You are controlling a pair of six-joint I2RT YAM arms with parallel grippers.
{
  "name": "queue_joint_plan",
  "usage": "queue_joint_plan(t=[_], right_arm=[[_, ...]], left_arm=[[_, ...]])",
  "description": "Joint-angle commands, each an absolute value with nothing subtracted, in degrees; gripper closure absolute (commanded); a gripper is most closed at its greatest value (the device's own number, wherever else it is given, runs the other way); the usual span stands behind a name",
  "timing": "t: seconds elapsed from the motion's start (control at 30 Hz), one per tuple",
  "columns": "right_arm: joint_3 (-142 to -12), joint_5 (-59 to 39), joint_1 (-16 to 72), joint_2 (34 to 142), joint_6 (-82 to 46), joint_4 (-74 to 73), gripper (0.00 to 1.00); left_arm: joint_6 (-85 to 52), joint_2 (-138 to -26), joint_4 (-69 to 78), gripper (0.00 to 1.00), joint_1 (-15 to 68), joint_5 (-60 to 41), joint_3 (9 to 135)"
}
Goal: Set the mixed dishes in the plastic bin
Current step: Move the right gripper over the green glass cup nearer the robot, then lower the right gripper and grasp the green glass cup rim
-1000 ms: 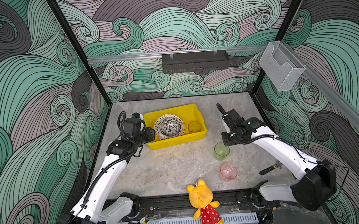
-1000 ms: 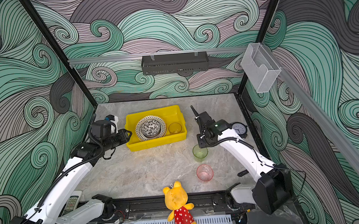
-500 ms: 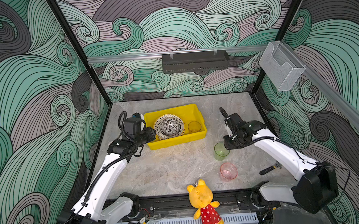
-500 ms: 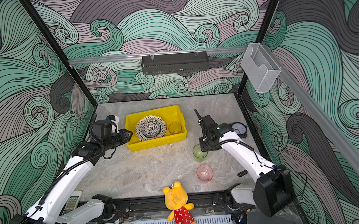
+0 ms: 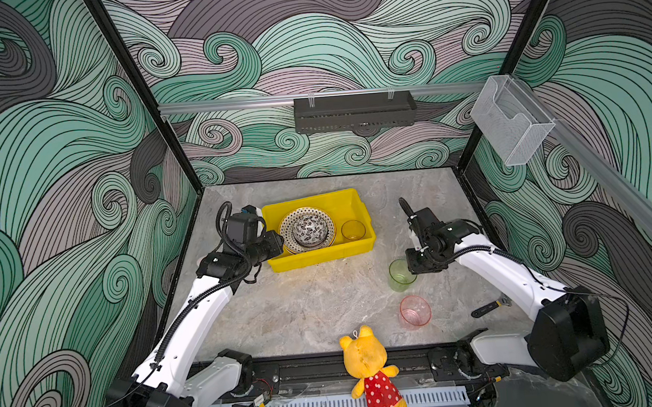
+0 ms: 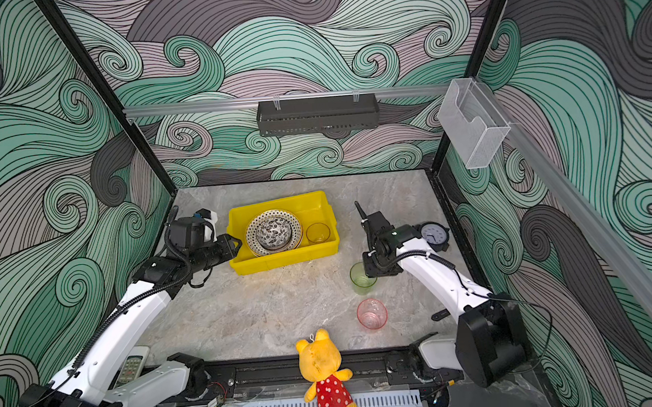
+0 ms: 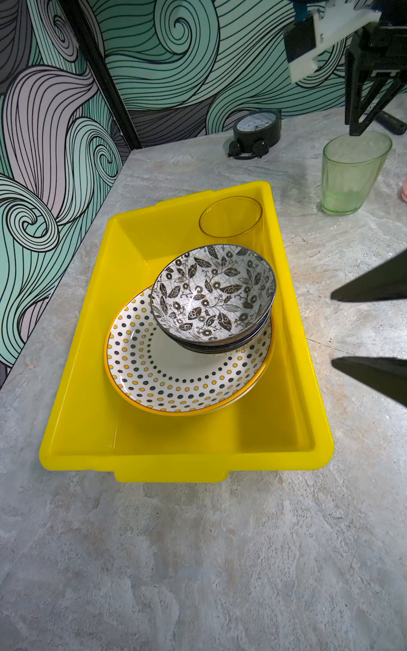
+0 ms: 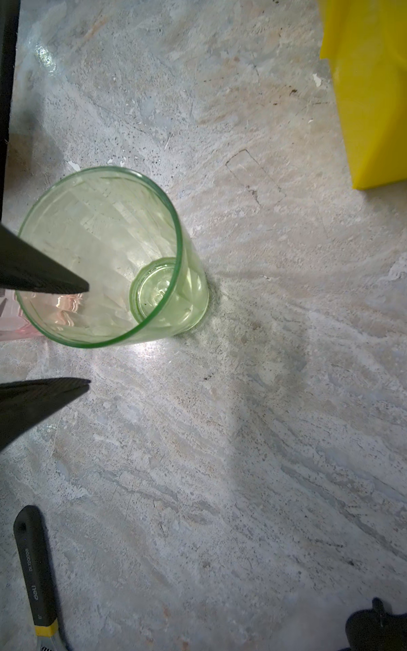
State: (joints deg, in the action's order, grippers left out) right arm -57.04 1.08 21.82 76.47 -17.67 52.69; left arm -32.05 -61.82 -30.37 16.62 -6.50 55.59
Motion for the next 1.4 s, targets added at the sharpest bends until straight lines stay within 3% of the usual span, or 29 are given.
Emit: queue_joint_plan(t=[0.0, 1.2, 1.37], right_arm=[[-56.3, 1.3, 21.4, 77.6, -18.1, 52.2, 0.60], [-57.5, -0.4, 21.4, 81.2, -18.1, 51.6, 0.98], [-58.5, -1.0, 21.4, 80.8, -18.0, 52.3, 1.00]], left_arm=[[-32.6, -62.5, -30.2, 0.71, 16.4, -6.7, 57.3], [-32.5, -62.7, -31.6, 0.70, 16.4, -6.0, 56.6], [-32.4, -62.2, -31.7, 0.70, 16.4, -5.8, 56.5]])
